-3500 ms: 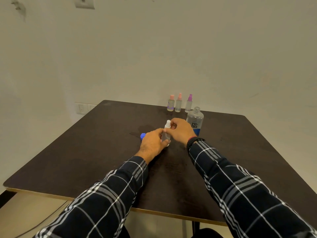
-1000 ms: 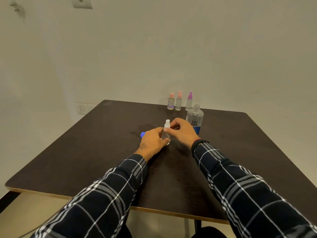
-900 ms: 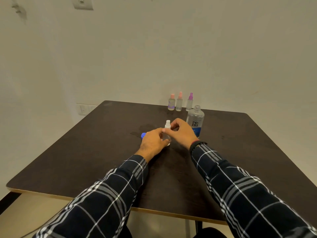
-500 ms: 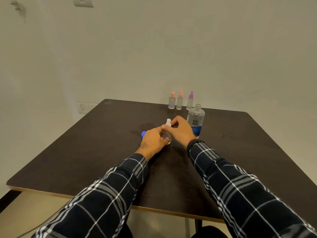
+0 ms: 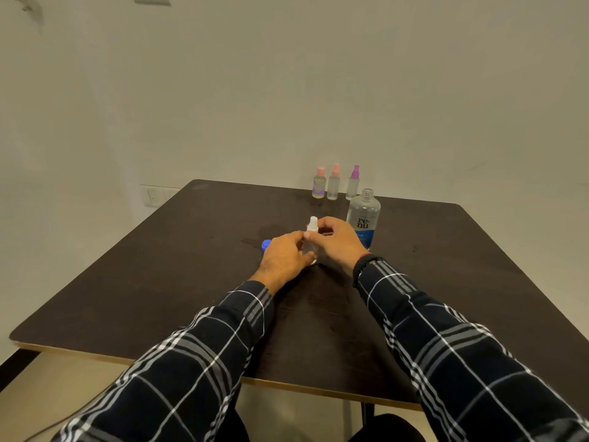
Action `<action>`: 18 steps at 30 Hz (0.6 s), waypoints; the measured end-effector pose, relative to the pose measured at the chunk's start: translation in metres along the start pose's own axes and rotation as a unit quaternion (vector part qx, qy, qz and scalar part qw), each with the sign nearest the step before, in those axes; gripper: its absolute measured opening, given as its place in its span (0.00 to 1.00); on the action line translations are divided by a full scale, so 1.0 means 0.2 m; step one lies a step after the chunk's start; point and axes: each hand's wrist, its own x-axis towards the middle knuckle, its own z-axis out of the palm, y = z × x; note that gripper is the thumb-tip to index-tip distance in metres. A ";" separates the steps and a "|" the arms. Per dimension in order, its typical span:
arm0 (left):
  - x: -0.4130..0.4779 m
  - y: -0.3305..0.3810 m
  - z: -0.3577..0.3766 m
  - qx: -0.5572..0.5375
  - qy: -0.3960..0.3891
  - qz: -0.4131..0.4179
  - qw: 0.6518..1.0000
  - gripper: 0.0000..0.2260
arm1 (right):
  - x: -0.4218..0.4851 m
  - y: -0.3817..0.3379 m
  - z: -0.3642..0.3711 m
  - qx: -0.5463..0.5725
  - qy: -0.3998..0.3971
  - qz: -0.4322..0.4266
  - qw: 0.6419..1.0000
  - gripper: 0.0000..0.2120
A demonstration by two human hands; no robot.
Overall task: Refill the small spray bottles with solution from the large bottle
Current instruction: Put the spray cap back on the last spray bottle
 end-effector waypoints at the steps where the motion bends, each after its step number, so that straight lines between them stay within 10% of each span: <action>1: 0.00 0.00 0.00 0.001 0.003 0.002 1.000 0.21 | 0.00 0.00 0.00 -0.002 0.005 0.005 1.000 0.11; 7: 0.00 0.00 0.01 0.001 0.006 0.002 1.000 0.20 | -0.04 0.01 0.02 -0.095 0.072 -0.018 0.993 0.17; 14: -0.01 -0.01 0.01 0.010 0.021 0.013 1.000 0.19 | -0.14 0.11 -0.12 -0.080 0.409 0.018 0.909 0.34; 18: 0.00 -0.02 0.01 0.019 0.023 0.021 0.999 0.18 | -0.06 0.18 -0.22 0.001 0.311 0.062 0.948 0.48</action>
